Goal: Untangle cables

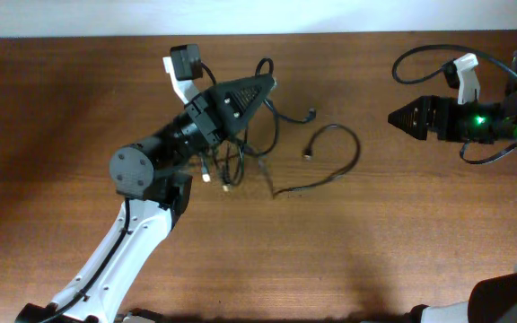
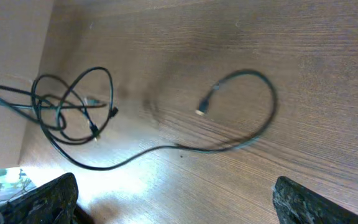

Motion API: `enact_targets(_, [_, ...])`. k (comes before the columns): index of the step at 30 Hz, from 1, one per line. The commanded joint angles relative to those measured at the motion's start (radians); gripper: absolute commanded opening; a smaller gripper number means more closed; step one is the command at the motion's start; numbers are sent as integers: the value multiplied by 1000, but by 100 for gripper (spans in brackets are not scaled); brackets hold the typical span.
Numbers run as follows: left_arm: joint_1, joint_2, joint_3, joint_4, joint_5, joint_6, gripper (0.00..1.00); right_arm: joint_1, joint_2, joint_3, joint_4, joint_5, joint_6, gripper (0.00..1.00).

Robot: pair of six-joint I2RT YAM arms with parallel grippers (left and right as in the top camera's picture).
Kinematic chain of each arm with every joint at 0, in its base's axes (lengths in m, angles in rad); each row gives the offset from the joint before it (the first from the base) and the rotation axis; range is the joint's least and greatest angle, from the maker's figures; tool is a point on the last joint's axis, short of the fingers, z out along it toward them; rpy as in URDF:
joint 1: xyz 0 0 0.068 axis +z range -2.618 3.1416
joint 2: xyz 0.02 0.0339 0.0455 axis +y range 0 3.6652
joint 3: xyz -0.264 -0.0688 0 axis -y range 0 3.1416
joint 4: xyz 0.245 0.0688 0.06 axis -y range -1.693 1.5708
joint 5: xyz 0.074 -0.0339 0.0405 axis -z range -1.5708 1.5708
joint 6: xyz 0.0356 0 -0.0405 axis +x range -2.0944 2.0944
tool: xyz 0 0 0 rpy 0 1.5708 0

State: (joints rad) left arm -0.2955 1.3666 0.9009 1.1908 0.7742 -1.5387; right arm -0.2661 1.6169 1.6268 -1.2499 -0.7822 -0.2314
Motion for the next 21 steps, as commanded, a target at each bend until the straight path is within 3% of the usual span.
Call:
enact_targets(1, [2,-14,13,-25,-3,-9,0,-3,0,12,-10,5,1,99])
enact_targets(5, [4,-14,14,-27,-8,-6,0,-3,0,12,-12,6,1,99])
enact_targets(7, [4,-14,14,-147,-6,87,8,-3,0,12,-19,6,1,99])
enact_targets(9, [4,-14,14,-380,-12,219,10,-3,0,12,-23,6,1,99])
enact_targets(11, [4,-14,13,-688,-66,429,33,-3,0,12,-26,6,1,99])
enact_targets(14, [4,-13,14,-1228,-334,679,99,-3,0,12,-34,9,1,99])
enact_targets(15, [4,-13,13,-1365,-450,717,99,-3,0,12,-34,8,1,99])
enact_targets(18, [4,-13,13,-1588,-640,727,99,-3,0,12,-38,8,1,99])
enact_targets(21, [4,-13,13,-1671,-694,748,99,-3,0,12,-37,9,1,99])
